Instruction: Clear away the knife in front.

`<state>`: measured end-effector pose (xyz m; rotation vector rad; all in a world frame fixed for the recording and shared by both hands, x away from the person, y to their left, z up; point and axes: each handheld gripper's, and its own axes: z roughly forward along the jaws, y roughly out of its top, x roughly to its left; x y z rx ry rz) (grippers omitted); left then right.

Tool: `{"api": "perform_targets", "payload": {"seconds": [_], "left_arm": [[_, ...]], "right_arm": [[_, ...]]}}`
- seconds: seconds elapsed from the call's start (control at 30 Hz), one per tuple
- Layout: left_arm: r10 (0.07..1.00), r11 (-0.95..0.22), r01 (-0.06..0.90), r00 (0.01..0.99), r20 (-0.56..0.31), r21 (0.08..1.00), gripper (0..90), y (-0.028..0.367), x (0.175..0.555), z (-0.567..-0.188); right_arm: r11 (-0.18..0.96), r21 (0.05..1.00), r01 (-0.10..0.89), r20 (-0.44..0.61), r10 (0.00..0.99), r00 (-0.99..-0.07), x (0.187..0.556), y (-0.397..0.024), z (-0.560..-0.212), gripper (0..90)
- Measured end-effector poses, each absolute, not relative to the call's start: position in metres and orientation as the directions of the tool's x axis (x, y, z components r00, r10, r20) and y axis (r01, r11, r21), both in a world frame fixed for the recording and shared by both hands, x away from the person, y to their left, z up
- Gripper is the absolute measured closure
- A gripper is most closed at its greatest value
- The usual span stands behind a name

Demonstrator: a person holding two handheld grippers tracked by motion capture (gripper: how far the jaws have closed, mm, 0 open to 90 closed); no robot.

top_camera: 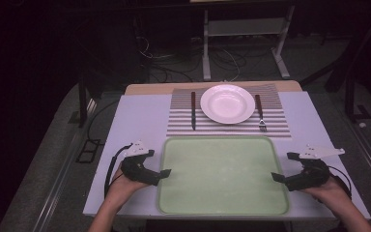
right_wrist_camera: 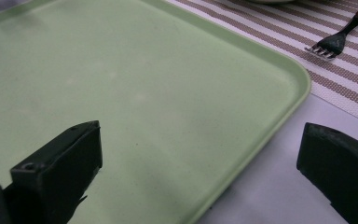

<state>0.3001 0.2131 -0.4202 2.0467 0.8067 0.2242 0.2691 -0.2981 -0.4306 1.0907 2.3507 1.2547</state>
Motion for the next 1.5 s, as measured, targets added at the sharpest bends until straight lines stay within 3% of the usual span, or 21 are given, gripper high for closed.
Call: {"api": "perform_targets", "payload": {"seconds": [1.5], "left_arm": [[0.628, -0.320, 0.470, 0.755, -0.187, 0.823, 0.0, 0.196, 0.334, -0.421]], "right_arm": [[0.302, 0.813, 0.498, 0.153, 0.714, -0.684, 0.270, -0.302, -0.433, 0.2]]}}
